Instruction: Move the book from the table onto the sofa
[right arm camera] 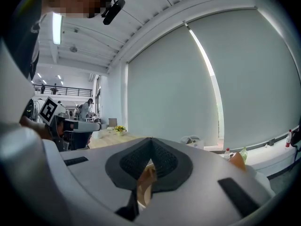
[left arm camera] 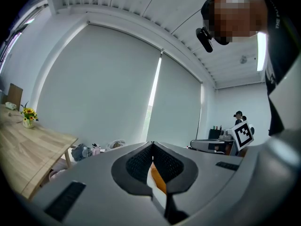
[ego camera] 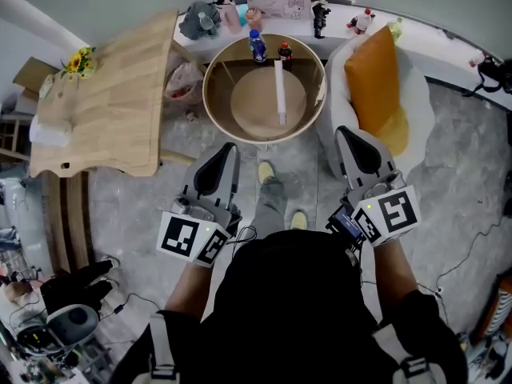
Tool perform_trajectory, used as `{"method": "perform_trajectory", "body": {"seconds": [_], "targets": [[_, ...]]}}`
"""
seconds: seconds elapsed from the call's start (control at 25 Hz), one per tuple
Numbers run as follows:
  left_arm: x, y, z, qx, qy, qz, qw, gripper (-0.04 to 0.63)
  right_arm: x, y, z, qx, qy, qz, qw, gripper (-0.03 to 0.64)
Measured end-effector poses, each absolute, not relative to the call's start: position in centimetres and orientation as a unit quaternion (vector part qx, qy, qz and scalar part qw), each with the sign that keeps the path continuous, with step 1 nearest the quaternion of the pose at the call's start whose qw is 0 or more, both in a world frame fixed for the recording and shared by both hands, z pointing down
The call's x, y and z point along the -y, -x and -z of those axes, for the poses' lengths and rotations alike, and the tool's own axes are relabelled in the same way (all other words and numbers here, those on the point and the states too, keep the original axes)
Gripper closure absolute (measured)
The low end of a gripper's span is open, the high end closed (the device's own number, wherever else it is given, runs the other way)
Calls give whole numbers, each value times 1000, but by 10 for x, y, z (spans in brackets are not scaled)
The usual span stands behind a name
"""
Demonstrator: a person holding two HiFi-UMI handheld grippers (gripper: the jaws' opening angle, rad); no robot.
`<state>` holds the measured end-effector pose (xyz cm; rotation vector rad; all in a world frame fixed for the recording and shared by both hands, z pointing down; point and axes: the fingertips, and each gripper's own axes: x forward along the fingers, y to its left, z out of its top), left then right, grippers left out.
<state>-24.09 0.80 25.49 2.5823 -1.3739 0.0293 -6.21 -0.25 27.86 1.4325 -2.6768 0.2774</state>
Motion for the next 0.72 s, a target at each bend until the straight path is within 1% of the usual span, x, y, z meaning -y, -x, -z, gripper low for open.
{"method": "perform_trajectory", "body": {"seconds": [0.72], "targets": [[87,252,-263,448,-884,-11,131,583,91,79,-281,866,-484,-108,65,604]]}}
